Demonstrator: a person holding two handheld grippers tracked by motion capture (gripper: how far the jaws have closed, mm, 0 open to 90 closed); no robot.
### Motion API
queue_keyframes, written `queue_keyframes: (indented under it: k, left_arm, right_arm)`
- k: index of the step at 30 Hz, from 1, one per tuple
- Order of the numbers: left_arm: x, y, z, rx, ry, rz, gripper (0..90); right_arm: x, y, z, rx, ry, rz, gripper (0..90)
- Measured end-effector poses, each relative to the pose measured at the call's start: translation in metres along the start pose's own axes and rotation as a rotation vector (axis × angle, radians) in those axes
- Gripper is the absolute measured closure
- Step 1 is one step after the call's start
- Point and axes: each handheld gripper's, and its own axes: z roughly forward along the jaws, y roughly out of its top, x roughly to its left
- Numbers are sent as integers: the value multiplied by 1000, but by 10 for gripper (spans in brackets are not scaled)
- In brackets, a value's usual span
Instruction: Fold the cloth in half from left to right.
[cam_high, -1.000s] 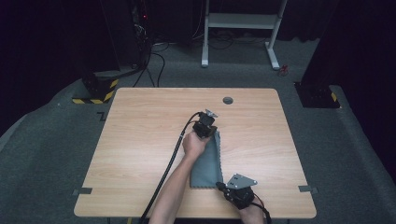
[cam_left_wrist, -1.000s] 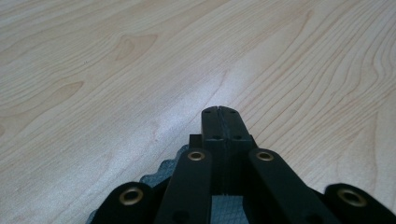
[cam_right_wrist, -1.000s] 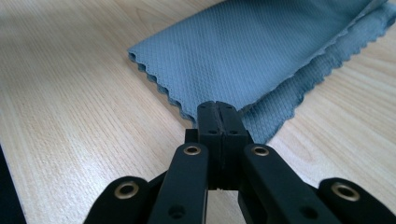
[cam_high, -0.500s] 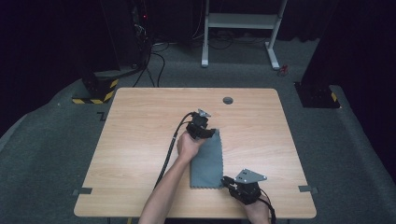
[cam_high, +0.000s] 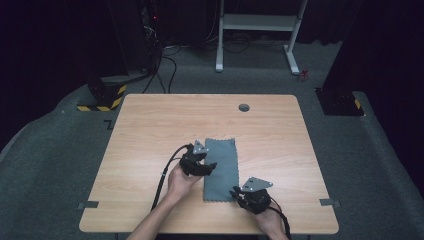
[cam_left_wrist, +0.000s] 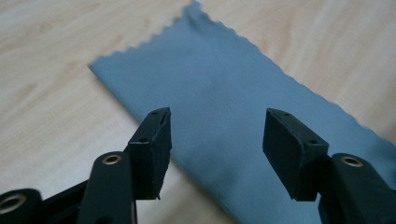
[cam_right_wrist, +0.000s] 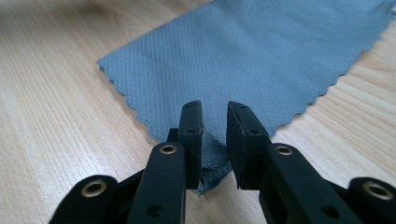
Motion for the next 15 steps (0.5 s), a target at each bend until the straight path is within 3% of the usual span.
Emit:
queue_keyframes:
  k: [3,6,10,12,15]
  left_arm:
    - [-14,-17,-10,-14,-34,8,412]
    - [-26,-34,-18,-24,-44,36,402]
    - [-38,-54,-22,-4,-29,61,400]
    - [-42,-62,-23,17,-1,81,398]
    - [-45,-67,-26,23,5,87,397]
  right_arm:
    - [2,-2,0,30,-11,-30,727]
    - [-2,-11,-4,39,-15,-23,710]
    - [-10,-17,-12,45,-48,-22,699]
    - [-14,-20,-15,43,-58,1,702]
    - [-15,-21,-18,5,-34,31,701]
